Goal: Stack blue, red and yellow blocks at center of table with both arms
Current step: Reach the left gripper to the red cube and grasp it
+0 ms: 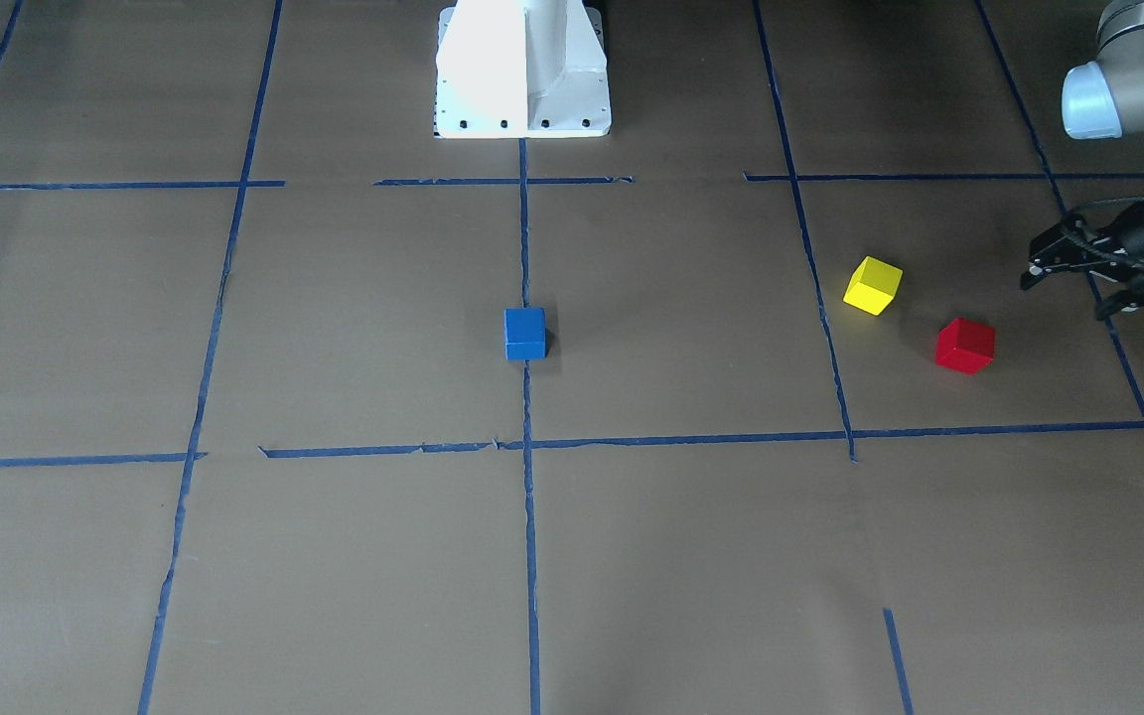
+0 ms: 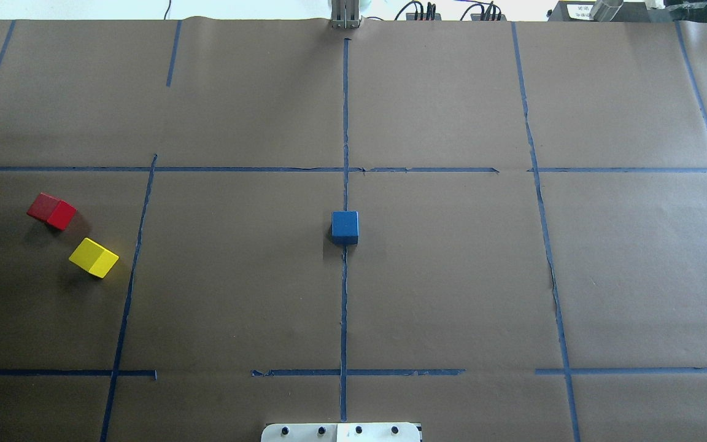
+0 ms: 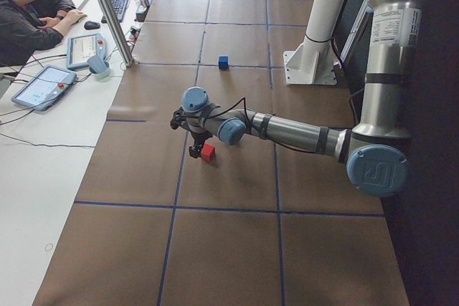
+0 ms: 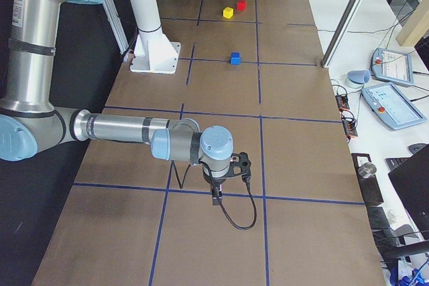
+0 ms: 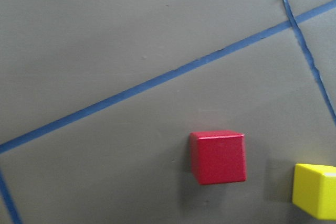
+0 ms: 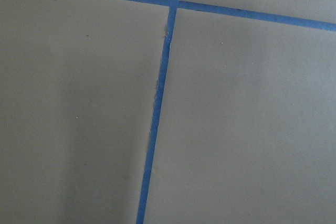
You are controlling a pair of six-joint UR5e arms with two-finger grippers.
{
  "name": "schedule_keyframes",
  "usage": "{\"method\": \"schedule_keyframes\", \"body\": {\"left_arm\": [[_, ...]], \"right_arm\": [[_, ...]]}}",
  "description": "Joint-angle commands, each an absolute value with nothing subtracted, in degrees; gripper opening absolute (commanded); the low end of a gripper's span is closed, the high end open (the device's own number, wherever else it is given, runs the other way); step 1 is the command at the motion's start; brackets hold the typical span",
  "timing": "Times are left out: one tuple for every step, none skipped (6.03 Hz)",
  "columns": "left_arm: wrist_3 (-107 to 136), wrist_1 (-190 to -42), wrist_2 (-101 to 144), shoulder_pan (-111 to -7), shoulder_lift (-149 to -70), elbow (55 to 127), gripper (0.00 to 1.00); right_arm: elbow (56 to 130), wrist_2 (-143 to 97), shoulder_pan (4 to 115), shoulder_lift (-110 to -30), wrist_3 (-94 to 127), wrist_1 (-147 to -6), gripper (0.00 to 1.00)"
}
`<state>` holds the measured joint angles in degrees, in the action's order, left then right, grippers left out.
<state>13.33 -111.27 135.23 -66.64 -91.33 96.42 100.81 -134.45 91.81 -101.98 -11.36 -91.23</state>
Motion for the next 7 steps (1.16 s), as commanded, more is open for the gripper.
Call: {"method": "schedule_keyframes", "body": {"left_arm": [[23.1,-120.4,128.5,-60.6,-92.6,91.7,1.00],[27.6,-121.4,126.0,-56.7,-93.2,91.4,1.00],[28.1,-121.5,125.9,-55.5,-93.6,90.0,1.00],[28.0,-121.4,125.9,-55.4,-94.0,89.1,1.00],[28.0,-121.4,125.9,-55.4,-95.4,87.1,1.00],[27.8,-121.4,125.9,-55.4,-96.7,85.7,0.99],[27.8,-121.4,125.9,-55.4,-96.8,85.5,0.82]], "right_arm": [[100.7,-134.5,91.8,-102.0,-11.3,-91.3,1.00],[100.7,-134.5,91.8,-102.0,-11.3,-91.3,1.00],[100.7,-134.5,91.8,-102.0,-11.3,-91.2,1.00],[100.6,-134.5,91.8,-102.0,-11.3,-91.3,1.00],[100.7,-134.5,91.8,-102.0,-11.3,-91.2,1.00],[100.7,-134.5,91.8,-102.0,-11.3,-91.2,1.00],[100.7,-134.5,91.8,-102.0,-11.4,-91.2,1.00]]}}
